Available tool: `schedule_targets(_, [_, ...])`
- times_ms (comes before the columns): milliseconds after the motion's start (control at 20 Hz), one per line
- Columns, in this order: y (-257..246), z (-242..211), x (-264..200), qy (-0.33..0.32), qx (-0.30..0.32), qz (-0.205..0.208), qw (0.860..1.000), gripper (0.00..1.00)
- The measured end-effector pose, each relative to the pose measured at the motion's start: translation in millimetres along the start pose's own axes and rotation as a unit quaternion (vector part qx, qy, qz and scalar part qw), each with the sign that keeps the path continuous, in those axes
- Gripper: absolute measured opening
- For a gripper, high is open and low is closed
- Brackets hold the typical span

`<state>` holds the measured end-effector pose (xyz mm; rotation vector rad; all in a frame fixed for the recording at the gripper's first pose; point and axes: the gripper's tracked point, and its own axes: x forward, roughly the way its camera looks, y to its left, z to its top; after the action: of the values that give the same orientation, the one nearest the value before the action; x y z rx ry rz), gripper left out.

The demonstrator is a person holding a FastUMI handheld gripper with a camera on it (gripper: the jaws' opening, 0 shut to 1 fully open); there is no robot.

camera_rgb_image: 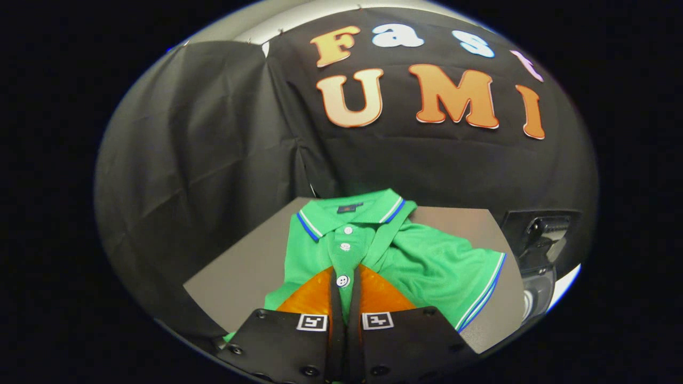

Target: Put the clothes into the washing machine and then close the washing machine lid.

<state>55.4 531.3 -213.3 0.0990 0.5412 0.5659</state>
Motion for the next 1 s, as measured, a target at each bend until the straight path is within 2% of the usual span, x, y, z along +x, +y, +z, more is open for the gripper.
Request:
schedule_targets(250, [-3, 37, -30, -0.096, 0.016, 0.014, 0.995, 0.10])
schedule_targets(600, [-12, 99, -114, -0.201, 0.013, 0.028, 0.979, 0.10])
schedule_targets(800, [-45, 135, -155, -0.237, 0.004, 0.039, 0.971, 0.10])
schedule_targets(1000, [-104, 166, -189, -0.253, 0.001, 0.050, 0.966, 0.10])
